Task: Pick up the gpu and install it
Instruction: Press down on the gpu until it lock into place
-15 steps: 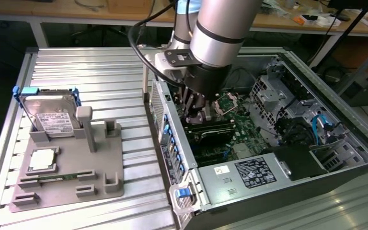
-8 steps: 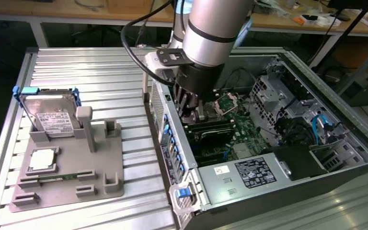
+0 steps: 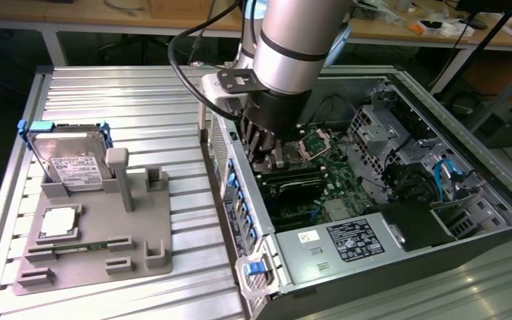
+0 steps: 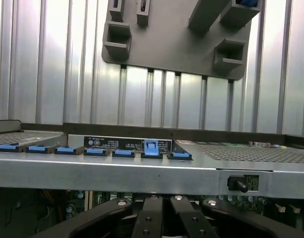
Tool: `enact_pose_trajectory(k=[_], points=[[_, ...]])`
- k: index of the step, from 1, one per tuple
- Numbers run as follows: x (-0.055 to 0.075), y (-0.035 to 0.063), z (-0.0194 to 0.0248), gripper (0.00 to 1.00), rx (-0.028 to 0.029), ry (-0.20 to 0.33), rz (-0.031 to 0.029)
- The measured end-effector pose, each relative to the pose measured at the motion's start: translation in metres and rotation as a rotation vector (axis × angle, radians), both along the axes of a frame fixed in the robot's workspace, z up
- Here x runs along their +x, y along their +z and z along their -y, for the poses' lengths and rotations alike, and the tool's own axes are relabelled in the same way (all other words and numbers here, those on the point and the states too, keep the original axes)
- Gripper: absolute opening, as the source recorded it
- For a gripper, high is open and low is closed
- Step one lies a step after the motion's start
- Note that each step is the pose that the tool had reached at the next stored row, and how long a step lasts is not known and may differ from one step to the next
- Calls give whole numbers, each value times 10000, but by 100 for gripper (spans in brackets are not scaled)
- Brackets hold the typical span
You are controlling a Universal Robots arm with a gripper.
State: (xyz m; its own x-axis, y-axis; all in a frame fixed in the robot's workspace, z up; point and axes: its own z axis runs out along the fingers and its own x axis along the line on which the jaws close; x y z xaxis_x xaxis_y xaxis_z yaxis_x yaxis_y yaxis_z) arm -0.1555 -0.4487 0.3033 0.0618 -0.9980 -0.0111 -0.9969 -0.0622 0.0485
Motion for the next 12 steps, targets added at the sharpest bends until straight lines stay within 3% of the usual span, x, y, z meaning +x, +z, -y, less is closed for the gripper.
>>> enact_pose_trajectory(k=[2,5,7,12], points=[[13,-1,-2,11,20,-3,3],[146,-9,-3,11,84,-1,0],[239,11,-1,11,47,-1,-27],[507,-18,7,11,51,-1,-25]])
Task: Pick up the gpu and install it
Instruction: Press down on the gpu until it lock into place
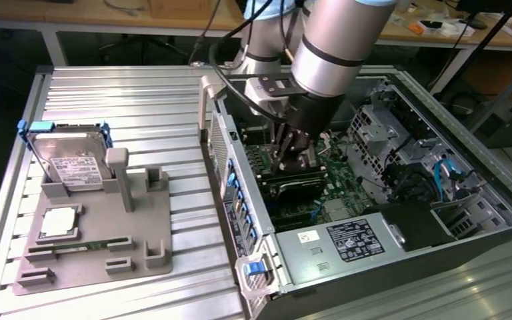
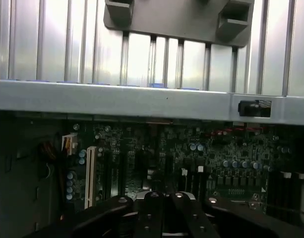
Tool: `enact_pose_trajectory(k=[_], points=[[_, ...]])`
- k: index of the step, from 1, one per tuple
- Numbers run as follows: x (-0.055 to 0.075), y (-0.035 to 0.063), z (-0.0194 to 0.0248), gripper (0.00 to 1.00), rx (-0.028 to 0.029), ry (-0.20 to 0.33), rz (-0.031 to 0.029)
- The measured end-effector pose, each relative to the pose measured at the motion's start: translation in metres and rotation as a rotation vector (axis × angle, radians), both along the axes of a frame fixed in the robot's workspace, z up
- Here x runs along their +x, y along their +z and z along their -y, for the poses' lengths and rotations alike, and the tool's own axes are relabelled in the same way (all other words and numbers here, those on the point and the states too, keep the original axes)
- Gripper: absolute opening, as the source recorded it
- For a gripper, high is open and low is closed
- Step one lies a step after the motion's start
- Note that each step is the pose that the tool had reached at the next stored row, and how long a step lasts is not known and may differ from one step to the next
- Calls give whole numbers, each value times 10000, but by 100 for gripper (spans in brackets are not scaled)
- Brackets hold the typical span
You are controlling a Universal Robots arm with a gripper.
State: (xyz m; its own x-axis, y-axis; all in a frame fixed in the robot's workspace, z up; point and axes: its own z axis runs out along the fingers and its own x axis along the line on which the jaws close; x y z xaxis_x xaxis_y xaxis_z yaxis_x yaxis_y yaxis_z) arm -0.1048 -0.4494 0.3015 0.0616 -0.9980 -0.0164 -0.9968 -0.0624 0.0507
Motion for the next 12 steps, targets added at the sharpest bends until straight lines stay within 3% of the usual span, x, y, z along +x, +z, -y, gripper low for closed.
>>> enact_pose_trajectory(k=[4,12], points=[[184,-73,20,11,0,-1,0],[520,-221,110,11,-1,0,-1]])
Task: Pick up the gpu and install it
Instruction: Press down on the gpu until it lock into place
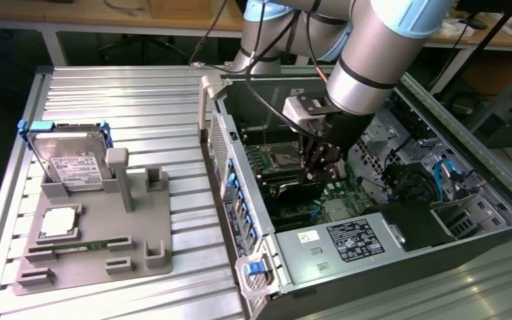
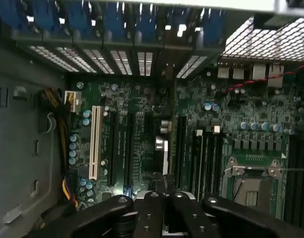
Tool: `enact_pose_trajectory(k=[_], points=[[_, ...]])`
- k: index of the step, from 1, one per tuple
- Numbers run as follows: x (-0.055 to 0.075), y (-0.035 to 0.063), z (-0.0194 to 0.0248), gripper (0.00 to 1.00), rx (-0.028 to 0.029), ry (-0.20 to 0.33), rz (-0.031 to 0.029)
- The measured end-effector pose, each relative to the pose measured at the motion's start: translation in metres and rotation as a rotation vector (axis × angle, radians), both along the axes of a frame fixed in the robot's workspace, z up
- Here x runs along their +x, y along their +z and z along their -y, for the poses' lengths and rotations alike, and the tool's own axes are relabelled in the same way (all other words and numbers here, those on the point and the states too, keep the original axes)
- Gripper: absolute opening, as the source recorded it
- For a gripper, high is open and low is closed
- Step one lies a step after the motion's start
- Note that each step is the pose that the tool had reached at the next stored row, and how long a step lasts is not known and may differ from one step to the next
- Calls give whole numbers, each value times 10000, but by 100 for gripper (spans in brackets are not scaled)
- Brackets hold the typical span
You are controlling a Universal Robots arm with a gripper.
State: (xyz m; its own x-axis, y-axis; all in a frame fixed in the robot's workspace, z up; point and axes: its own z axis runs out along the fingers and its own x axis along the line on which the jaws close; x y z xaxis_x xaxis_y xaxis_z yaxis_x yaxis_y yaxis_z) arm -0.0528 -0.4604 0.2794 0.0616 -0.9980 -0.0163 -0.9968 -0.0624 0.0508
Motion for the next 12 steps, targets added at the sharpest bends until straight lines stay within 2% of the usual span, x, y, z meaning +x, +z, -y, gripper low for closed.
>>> enact_pose_trajectory(k=[3,9,10,12], points=[[31,-20,1,11,0,0,0],[54,-123,4,11,-20,0,-7],[56,-128,4,11,-19,0,-6],[58,-74,0,11,21,-2,-6]])
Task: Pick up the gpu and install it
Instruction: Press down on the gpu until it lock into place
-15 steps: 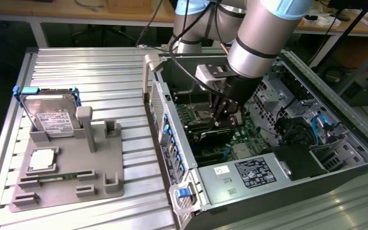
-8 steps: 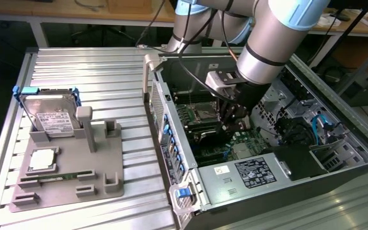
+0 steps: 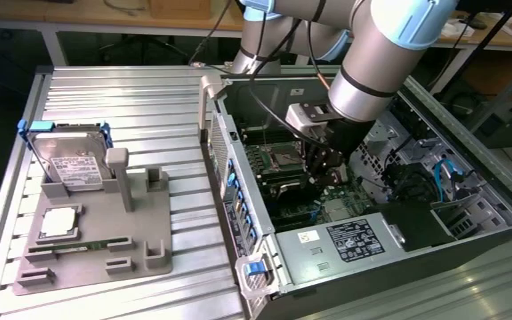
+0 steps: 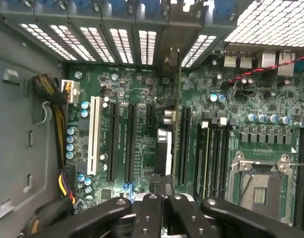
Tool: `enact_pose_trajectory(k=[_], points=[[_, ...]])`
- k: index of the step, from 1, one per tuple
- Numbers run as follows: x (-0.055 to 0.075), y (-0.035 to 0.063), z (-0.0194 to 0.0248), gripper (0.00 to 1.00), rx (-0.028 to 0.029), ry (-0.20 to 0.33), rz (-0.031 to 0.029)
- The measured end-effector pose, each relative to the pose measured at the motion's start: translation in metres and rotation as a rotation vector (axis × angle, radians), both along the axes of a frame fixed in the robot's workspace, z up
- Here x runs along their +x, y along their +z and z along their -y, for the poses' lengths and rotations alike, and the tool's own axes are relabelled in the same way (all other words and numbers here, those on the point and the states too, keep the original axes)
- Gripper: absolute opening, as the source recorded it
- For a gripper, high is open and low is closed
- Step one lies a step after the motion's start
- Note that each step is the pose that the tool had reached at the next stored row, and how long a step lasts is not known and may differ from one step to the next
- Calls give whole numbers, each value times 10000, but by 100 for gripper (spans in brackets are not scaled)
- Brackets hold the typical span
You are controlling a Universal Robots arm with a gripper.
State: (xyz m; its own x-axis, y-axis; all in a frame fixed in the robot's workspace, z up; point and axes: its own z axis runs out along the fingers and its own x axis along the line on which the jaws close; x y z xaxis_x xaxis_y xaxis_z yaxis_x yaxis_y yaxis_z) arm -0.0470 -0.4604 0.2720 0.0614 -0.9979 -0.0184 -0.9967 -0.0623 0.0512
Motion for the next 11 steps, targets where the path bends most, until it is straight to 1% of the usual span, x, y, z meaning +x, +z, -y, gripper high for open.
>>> enact_pose_trajectory(k=[2,3,4,5,11], points=[[0,98,2,11,-24,1,-10],[0,146,1,11,-21,1,-9],[-3,176,2,11,-6,-1,-11],[-3,176,2,11,1,-1,-8],[-3,177,2,11,-2,-2,-10]])
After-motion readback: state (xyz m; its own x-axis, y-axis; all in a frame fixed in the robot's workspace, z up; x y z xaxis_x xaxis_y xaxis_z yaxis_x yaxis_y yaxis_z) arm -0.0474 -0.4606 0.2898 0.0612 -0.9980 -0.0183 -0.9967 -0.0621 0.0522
